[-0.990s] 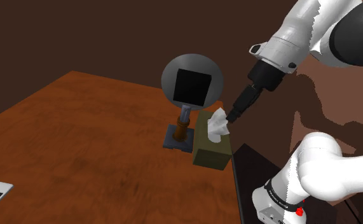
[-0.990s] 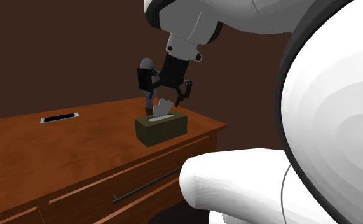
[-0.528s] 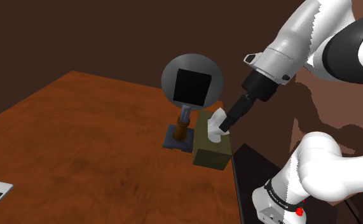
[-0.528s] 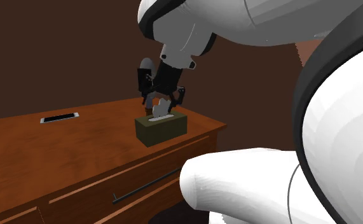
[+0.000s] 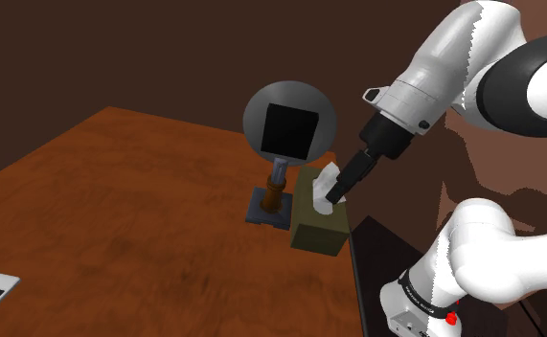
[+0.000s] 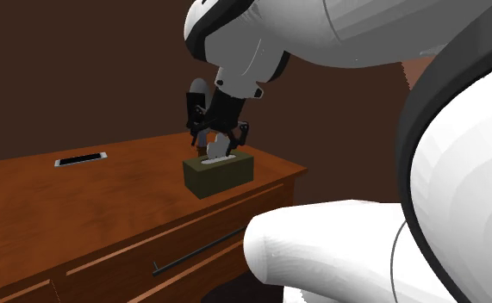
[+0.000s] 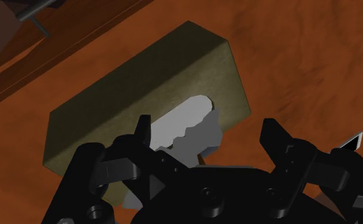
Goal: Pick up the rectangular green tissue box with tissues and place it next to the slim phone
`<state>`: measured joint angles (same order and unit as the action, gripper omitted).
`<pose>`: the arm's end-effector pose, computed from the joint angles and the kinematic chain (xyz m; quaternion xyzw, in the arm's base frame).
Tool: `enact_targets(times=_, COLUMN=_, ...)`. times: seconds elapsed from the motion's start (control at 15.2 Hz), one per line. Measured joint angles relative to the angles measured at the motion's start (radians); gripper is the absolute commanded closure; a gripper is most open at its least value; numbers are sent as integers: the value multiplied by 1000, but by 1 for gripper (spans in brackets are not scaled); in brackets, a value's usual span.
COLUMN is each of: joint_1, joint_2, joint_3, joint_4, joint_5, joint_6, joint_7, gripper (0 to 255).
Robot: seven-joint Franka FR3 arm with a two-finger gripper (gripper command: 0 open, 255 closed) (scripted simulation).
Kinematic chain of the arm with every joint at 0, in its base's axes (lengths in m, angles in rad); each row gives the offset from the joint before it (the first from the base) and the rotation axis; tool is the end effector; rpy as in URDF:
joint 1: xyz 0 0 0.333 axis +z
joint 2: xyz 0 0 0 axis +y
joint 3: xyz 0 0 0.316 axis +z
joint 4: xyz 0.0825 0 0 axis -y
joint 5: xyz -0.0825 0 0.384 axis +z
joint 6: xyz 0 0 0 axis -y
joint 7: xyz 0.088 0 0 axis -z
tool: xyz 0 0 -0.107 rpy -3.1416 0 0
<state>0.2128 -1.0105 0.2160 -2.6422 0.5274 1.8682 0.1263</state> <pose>0.2380 0.1636 0.5432 -0.9774 -0.0615 -0.0720 0.1888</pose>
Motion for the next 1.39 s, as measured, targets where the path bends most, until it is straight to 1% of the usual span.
enact_targets(times=0.07, joint_1=0, joint_2=0, joint_3=0, joint_4=0, joint_5=0, joint_6=0, joint_7=0, gripper=255)
enact_targets(times=0.73, joint_1=0, joint_2=-1, joint_3=-1, joint_4=1, joint_5=0, joint_6=0, joint_7=0, gripper=255)
enact_targets(times=1.39, joint_1=-11, joint_2=28, joint_3=-23, joint_4=129, joint_5=-31, joint_6=-96, joint_7=34, gripper=255)
